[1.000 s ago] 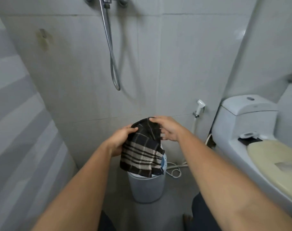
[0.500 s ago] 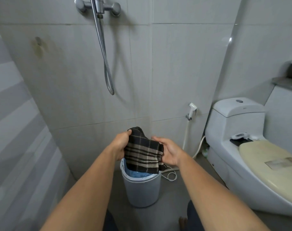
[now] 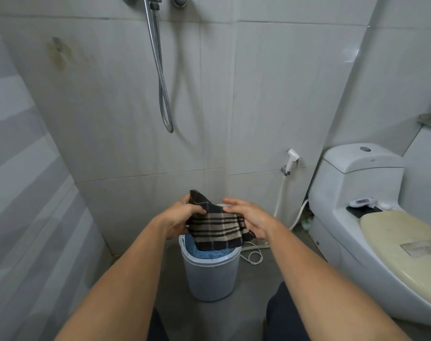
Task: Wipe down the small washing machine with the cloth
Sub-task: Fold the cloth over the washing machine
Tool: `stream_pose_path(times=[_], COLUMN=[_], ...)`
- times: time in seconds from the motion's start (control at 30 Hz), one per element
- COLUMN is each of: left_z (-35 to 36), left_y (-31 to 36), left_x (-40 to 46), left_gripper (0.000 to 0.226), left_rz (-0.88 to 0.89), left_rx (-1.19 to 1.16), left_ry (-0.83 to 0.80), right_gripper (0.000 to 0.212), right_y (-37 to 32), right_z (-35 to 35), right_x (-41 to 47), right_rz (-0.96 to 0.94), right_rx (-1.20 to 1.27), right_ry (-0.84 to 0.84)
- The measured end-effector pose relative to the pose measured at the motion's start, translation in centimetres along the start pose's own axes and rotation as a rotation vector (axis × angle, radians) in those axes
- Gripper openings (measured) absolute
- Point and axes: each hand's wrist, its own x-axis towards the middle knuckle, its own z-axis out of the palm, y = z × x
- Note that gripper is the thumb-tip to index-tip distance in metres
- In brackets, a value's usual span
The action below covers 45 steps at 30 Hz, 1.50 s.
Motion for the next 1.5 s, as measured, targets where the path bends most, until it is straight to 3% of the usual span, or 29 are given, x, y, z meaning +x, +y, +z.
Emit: stream_pose_path(times=[0.1,0.27,0.37,0.4,0.47,0.57,0.63,0.8,1.0,1.1,1.17,1.23,1.43,1.5], left_z=[-0.6,-1.2,-1.6,-1.7,-1.8,-1.7,-1.7,-1.7,-0.5,-0.8,-1.3,-1.3,-1.0,-1.2], left_y=[0.0,-0.1,-0.4,-0.5,-0.6,-0.7,-0.8,-0.9,-2.2,-3.7,-4.8,-5.4,-5.3,-5.3], left_x=[0.0,0.3,0.6,0.7,0.9,1.0,1.1,0.9,1.2,1.2,1.7,2.2,2.9,3.2], left_gripper=[0.045,0.041,0.086,0.088,0.064,0.02,0.014,0.022,0.025,0.058,0.096,0.114,0.095,0.064], left_rz=[0.001,0.028,0.033,0.037,0.065,0.087,0.087,0.161,0.106,0.07,0.118,0.157,0.171,0.236], left_rx=[0.134,0.277,0.309,0.305,0.338,0.394,0.438,0.491,0.108,0.046,0.144,0.261,0.695,0.787], left_ry=[-0.041,0.009,0.076,0.088,0.094,0.124,0.136,0.129,0.242,0.199,0.092,0.001,-0.073,-0.015], right_gripper=[0.044,0.036,0.031,0.026,0.019,0.014,0.007,0.021,0.047,0.042,0.038,0.031,0.027,0.028], right_y=[-0.1,-0.5,-0.7,-0.7,-0.6,-0.6,-0.5,-0.4,2.4,3.8,4.1,4.1,4.0,4.1], right_z=[0.0,-0.1,0.2,0.3,0.1,0.3,0.5,1.0,1.3,1.4,1.4,1.3,0.9,0.8], right_x=[0.1,0.2,0.0,-0.1,0.2,0.3,0.3,0.0,0.1,0.8,1.1,1.4,2.1,2.4], right_rz=[0.052,0.076,0.035,0.011,-0.053,-0.105,-0.087,0.059,0.161,0.118,0.085,0.086,0.071,0.069], right_rx=[-0.137,-0.466,-0.556,-0.57,-0.586,-0.562,-0.5,-0.05,0.128,0.186,0.224,0.211,0.129,0.098], right_ry=[-0.019,0.064,0.118,0.122,0.12,0.1,0.101,0.083,-0.154,-0.113,-0.092,-0.067,-0.001,0.019])
